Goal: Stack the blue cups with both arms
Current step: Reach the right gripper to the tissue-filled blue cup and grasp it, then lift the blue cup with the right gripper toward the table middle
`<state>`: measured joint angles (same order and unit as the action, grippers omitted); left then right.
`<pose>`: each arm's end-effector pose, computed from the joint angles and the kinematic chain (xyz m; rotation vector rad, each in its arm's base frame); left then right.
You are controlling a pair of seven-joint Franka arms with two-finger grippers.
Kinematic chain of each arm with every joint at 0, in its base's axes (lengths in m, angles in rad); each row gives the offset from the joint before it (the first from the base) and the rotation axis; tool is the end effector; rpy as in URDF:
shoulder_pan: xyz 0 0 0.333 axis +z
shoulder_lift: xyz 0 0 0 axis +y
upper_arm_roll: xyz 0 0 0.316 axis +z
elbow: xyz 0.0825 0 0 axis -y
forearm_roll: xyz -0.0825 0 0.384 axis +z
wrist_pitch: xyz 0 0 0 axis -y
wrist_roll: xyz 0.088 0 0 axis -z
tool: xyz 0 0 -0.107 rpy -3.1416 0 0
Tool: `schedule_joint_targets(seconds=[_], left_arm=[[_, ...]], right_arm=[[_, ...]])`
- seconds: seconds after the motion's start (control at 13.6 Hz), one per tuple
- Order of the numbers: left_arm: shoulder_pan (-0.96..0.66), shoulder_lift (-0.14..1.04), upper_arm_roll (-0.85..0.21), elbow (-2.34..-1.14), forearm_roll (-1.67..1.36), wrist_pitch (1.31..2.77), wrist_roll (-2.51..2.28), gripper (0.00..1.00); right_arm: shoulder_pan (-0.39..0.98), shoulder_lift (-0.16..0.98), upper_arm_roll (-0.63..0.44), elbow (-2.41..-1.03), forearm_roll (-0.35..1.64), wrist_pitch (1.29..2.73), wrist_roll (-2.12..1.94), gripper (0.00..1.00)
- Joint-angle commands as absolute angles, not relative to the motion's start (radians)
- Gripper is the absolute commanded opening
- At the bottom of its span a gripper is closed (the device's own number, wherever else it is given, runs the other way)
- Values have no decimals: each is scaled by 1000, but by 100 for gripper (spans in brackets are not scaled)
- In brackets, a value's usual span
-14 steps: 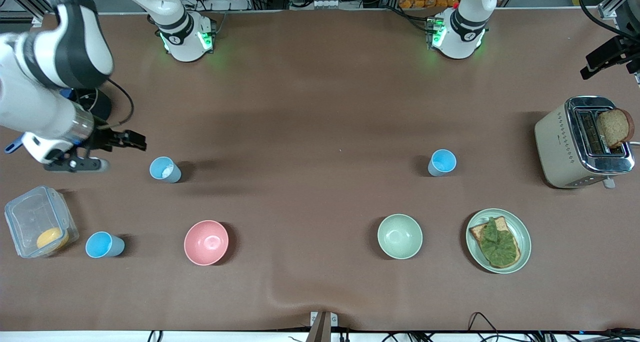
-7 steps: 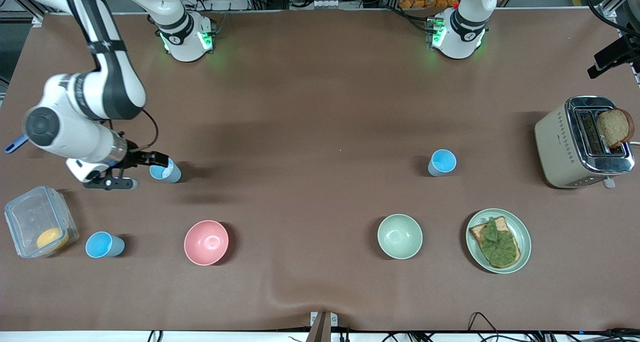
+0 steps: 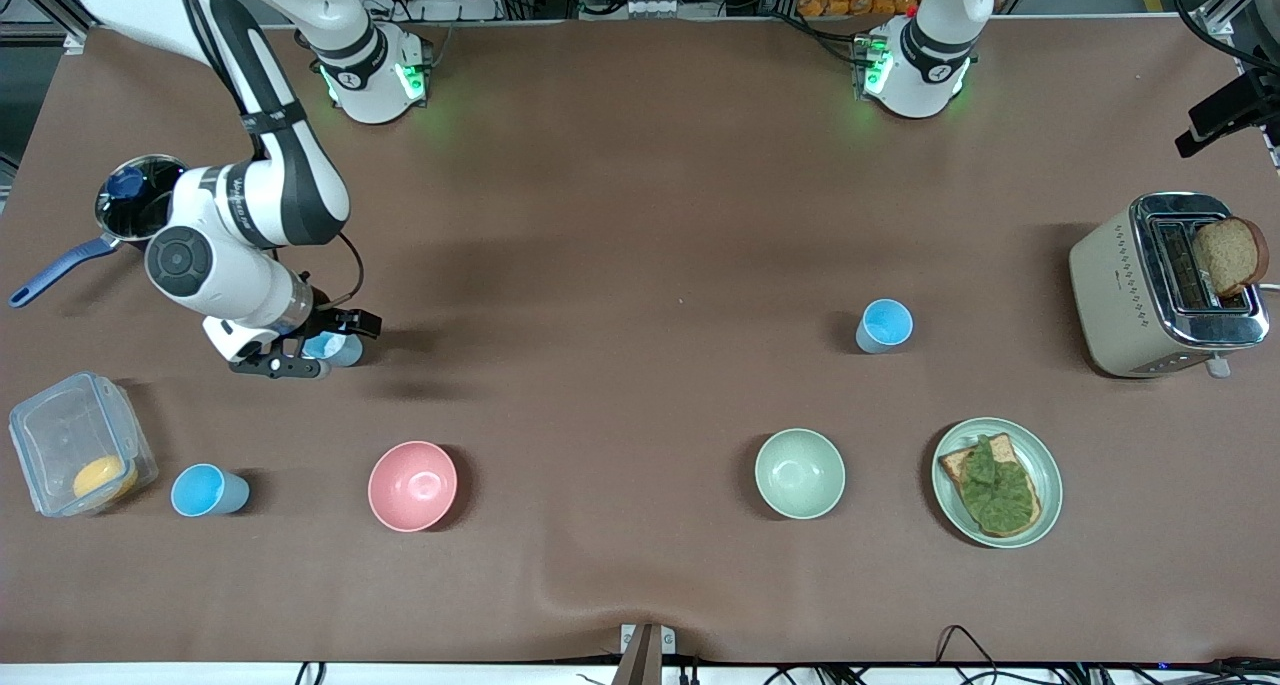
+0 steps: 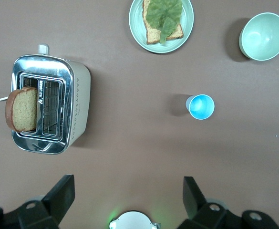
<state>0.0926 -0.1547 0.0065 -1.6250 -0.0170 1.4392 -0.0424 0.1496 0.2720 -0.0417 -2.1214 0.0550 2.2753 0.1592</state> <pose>0.4890 0.0469 0.6689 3.1149 0.2175 -0.0478 0.5575 0.0619 0.2734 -3.1203 0.1382 0.1882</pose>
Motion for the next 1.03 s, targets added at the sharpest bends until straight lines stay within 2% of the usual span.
schedule_joint_targets(seconds=[0.0, 0.15, 0.22, 0.29, 0.51, 0.59, 0.66, 0.73, 0.95], left_arm=[[101, -166, 5, -1624, -40, 1425, -26, 100], [101, -166, 5, -1623, -40, 1425, -28, 100], [103, -166, 5, -1621, -40, 1425, -28, 100], [103, -166, 5, -1621, -40, 1425, -28, 100], [103, -166, 17, -1624, -40, 1425, -23, 100], [103, -166, 18, -1621, -47, 1425, -23, 100], [103, -166, 18, -1621, -63, 1425, -23, 100], [101, -167, 17, -1621, -64, 1425, -26, 100], [101, -166, 12, -1620, -64, 1425, -32, 100]], right_arm=[[150, 294, -49, -2129, 61, 2309, 172, 100], [150, 316, -49, -2164, 61, 2388, 173, 99], [150, 328, -49, -2172, 61, 2420, 173, 96], [149, 337, -51, -2172, 61, 2422, 173, 87], [147, 330, -51, -2169, 61, 2399, 173, 53], [149, 327, -52, -2166, 61, 2392, 172, 29], [149, 324, -52, -2163, 61, 2382, 173, 11], [149, 321, -52, -2161, 61, 2376, 173, 0], [149, 308, -52, -2160, 60, 2373, 172, 0]])
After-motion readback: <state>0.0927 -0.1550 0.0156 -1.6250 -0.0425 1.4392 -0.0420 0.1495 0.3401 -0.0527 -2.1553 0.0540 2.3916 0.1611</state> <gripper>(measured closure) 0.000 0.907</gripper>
